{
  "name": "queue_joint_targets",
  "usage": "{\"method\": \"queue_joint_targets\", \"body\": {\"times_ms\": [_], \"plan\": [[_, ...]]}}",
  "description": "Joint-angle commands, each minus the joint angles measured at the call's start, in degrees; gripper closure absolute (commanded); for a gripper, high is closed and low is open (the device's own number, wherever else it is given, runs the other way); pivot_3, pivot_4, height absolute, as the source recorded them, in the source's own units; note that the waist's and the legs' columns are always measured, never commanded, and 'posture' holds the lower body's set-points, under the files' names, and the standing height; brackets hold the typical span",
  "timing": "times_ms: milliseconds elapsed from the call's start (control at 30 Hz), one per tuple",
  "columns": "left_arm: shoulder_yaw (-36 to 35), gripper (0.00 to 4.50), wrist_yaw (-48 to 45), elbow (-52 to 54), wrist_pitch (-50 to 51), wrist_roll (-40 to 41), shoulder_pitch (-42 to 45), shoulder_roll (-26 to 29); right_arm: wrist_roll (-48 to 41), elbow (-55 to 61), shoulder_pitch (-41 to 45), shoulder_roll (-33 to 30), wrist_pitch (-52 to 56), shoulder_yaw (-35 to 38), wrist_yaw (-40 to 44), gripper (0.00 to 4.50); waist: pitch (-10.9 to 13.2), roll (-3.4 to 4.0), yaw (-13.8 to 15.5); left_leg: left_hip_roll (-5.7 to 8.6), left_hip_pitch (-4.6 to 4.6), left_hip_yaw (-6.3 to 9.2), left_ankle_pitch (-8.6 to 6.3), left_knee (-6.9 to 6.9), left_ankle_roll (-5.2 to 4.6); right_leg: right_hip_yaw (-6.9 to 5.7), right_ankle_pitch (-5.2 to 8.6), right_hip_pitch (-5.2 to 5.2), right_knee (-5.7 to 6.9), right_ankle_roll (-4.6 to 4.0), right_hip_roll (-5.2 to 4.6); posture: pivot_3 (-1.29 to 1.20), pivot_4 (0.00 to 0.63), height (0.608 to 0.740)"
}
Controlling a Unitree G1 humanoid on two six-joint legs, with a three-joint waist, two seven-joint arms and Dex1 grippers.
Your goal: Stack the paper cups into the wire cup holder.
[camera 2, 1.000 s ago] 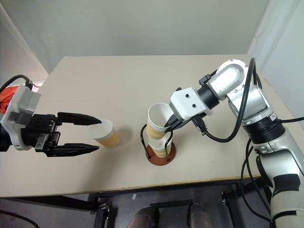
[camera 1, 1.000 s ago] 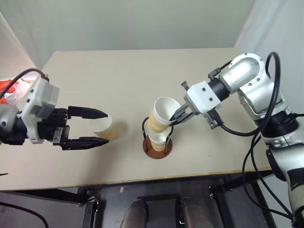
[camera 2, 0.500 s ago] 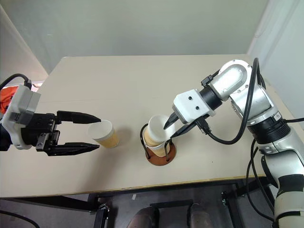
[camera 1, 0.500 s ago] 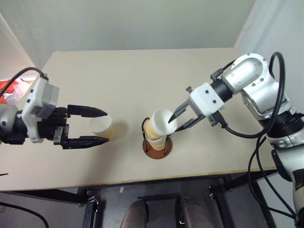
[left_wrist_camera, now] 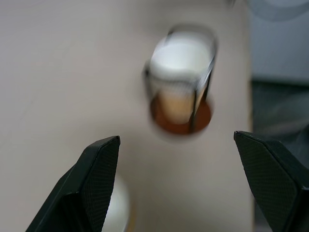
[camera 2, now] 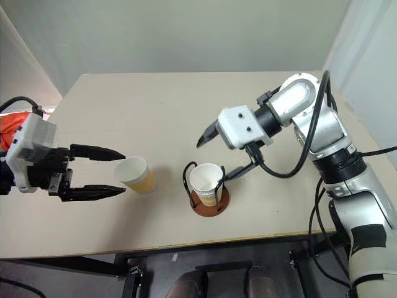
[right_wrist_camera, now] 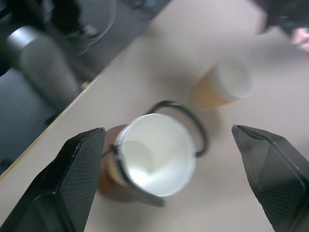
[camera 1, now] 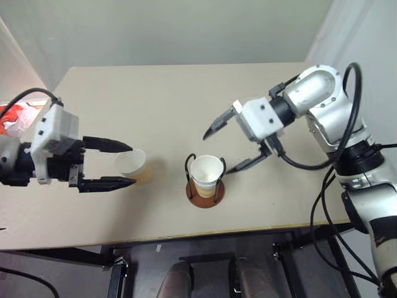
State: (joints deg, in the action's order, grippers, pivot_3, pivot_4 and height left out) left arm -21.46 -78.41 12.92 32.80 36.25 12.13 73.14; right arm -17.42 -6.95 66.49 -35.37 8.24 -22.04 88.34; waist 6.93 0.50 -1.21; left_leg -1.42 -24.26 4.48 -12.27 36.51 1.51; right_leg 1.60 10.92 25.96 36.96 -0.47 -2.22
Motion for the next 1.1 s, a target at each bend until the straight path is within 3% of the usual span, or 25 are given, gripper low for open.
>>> {"method": "queue_joint_targets", "body": {"times_ms": [33, 100, 233, 533, 700, 1100], "plan": [[4.28, 0.35, -0.51, -3.92, -6.86, -7.66, 1.58, 2.63, -3.92, -2.92, 2.34, 5.43, 7.86, 9.09, -12.23, 0.03, 0.00, -0.01, 0.01, -0.02, 0.01, 0.00, 0.00, 0.00, 0.00, 0.00, 0.00, 0.00, 0.01, 0.00, 0.00, 0.00, 0.150, 0.740], [9.11, 0.35, -0.21, -6.07, -11.12, -12.46, 3.96, 2.98, -6.47, -2.15, 2.02, 9.12, 16.25, 12.69, -19.95, 0.03, -0.01, -0.01, 0.01, -0.06, 0.05, 0.00, 0.00, -0.02, 0.00, 0.01, 0.00, 0.02, 0.03, 0.00, 0.01, 0.00, 0.150, 0.740], [18.70, 0.35, -1.62, -9.84, -16.51, -19.06, 11.25, 0.63, -8.15, 6.40, -2.79, 10.66, 23.01, 13.80, -24.52, 0.03, -0.05, -0.08, 0.51, -0.10, -0.07, 0.03, -0.05, -0.03, 0.08, -0.07, 0.05, 0.11, 0.01, -0.08, 0.04, 0.00, 0.150, 0.740], [28.05, 0.35, -5.07, -14.33, -22.35, -27.11, 15.54, -2.47, -8.54, 12.67, -6.46, 9.79, 27.41, 14.74, -28.91, 0.03, -0.07, -0.11, 0.52, -0.11, -0.62, 0.04, -0.50, 0.43, 0.08, -0.10, 0.05, 0.45, -0.02, -0.07, 0.06, 0.00, 0.150, 0.740], [32.33, 0.35, -2.14, -21.13, -26.93, -34.27, 20.00, -6.97, -10.60, 15.65, -8.05, 8.17, 29.51, 15.15, -28.03, 0.03, -0.08, -0.13, 0.61, -0.15, -0.63, 0.04, -0.50, 0.49, 0.05, -0.11, 0.00, 0.44, -0.01, 0.00, 0.07, 0.00, 0.150, 0.740], [33.18, 4.45, -6.86, -20.98, -27.24, -33.71, 20.97, -9.92, -14.63, 20.02, -10.12, 5.85, 31.13, 15.17, -26.28, 0.00, -0.10, -0.16, 0.65, -0.22, -0.63, 0.02, -0.35, 0.61, 0.00, -0.10, -0.19, 0.39, 0.00, 0.33, 0.15, 0.00, 0.150, 0.740]]}}
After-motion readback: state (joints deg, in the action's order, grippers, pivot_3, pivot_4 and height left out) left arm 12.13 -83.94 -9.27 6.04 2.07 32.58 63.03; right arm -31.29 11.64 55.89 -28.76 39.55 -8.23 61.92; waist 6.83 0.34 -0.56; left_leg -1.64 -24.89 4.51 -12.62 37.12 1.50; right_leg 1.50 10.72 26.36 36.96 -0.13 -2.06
